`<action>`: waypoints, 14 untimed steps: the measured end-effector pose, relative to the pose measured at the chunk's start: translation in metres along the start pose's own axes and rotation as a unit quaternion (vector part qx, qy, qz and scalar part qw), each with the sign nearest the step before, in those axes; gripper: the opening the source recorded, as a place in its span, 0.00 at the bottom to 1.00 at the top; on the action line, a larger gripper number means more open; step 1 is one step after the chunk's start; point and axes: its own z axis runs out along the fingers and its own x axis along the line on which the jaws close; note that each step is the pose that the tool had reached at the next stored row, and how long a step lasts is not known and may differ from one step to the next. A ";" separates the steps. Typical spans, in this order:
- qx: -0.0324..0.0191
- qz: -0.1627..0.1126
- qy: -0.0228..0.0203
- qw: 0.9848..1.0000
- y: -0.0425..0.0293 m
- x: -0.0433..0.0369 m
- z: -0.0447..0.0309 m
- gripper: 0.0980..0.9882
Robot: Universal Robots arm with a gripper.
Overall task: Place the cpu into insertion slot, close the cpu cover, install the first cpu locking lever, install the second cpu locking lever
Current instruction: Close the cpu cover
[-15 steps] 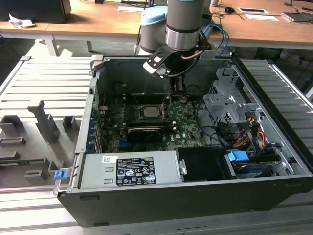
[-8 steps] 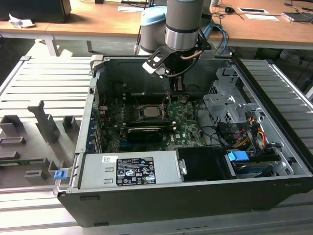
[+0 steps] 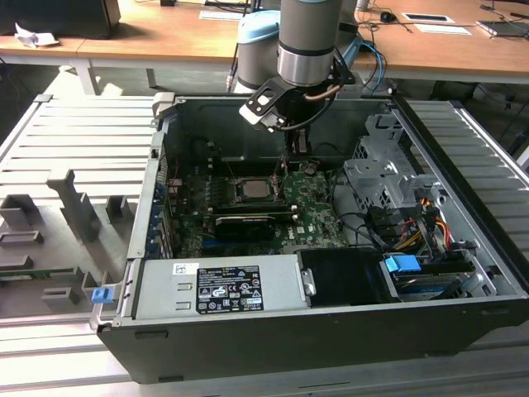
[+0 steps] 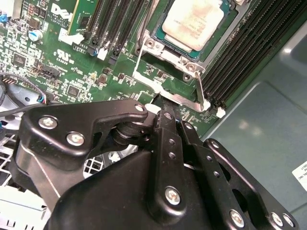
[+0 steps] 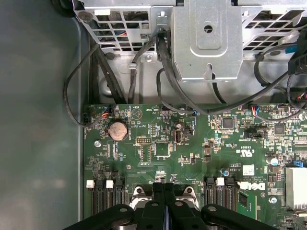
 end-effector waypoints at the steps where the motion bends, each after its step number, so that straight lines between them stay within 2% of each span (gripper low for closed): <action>1: 0.000 0.000 0.000 1.000 -0.0001 0.0000 0.0000 0.01; 14: 0.000 0.000 0.000 1.000 -0.0031 0.0000 -0.0001 0.01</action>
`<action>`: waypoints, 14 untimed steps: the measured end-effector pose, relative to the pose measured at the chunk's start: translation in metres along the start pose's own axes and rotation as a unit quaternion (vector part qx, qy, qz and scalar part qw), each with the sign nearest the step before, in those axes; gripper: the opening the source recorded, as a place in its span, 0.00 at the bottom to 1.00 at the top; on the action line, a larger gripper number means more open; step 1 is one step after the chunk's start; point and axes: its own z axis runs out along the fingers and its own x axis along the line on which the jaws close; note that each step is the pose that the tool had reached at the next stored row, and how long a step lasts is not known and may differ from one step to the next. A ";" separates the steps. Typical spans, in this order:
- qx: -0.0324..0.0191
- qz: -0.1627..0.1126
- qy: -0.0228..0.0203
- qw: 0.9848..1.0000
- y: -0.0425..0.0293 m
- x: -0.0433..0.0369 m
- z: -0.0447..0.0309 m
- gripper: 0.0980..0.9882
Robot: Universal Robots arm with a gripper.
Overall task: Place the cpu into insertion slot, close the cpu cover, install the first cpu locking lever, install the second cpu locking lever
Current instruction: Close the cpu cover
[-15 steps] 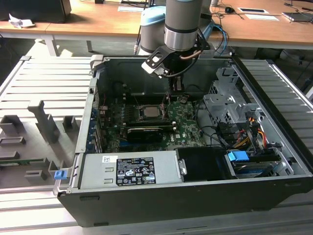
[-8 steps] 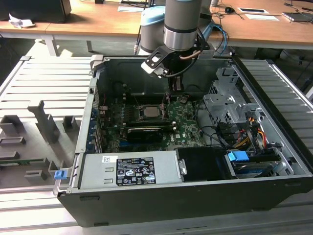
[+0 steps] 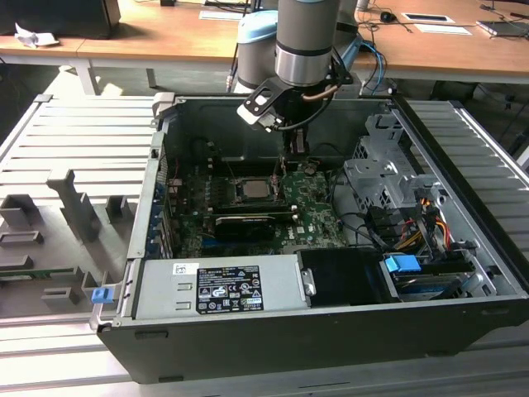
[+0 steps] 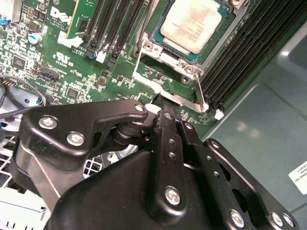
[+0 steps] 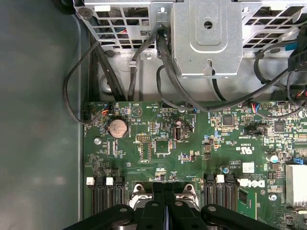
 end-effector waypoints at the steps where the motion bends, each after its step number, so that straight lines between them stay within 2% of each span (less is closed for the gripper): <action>1: 0.000 0.000 0.000 1.000 -0.0001 0.0000 0.0000 0.01; 14: 0.000 0.000 0.000 1.000 -0.0028 0.0000 -0.0002 0.01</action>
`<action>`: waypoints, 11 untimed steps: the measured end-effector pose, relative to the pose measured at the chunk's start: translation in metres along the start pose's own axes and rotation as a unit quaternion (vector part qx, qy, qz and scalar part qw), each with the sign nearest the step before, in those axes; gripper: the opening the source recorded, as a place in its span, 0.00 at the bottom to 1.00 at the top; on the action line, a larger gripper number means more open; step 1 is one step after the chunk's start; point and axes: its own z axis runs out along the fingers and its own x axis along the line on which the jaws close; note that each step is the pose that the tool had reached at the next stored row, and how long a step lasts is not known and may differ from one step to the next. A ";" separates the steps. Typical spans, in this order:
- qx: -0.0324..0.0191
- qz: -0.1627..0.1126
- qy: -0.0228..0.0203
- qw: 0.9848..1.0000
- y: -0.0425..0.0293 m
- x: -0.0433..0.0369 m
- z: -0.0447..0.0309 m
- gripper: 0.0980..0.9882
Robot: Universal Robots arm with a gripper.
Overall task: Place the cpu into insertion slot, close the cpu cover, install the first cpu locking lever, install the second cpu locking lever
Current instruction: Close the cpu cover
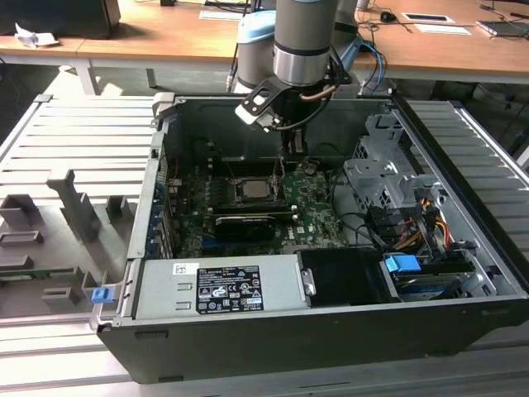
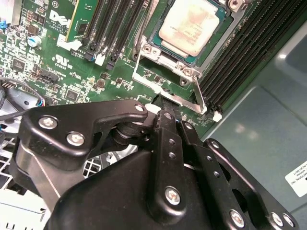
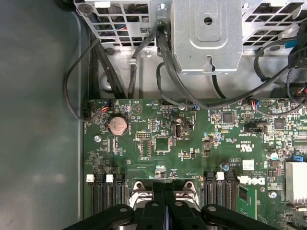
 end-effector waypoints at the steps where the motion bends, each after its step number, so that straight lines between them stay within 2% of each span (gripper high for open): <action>1: 0.000 0.000 0.000 1.000 -0.0002 0.0000 0.0000 0.01; 11: 0.000 0.000 0.000 1.000 -0.0016 0.0000 -0.0001 0.01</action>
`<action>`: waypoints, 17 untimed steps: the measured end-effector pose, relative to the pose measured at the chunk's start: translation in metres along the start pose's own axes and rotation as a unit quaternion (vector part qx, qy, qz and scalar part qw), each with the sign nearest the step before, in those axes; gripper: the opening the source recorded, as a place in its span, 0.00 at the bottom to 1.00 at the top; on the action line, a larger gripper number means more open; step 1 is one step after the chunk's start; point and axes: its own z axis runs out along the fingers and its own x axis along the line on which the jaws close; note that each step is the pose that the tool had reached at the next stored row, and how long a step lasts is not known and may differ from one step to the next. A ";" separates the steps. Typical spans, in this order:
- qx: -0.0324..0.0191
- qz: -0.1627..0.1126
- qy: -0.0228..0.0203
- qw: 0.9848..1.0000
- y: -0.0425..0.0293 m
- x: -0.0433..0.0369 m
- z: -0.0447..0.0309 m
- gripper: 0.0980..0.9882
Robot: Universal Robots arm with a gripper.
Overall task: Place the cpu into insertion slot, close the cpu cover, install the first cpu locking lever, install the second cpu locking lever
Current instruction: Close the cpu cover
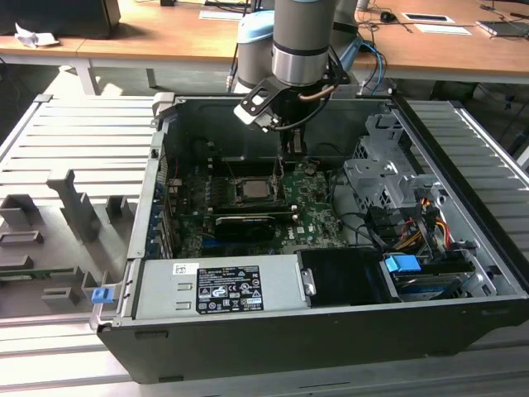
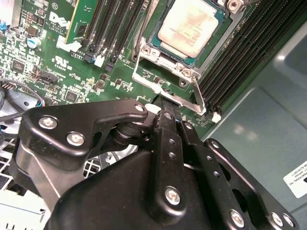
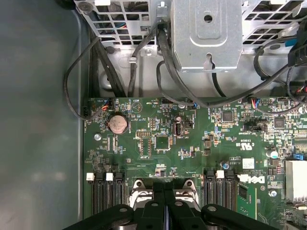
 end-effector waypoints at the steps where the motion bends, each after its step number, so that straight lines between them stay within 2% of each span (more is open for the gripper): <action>1: 0.000 0.000 0.000 1.000 -0.0001 0.0000 0.0000 0.01; 17: 0.000 0.000 0.000 1.000 -0.0049 0.0000 -0.0002 0.01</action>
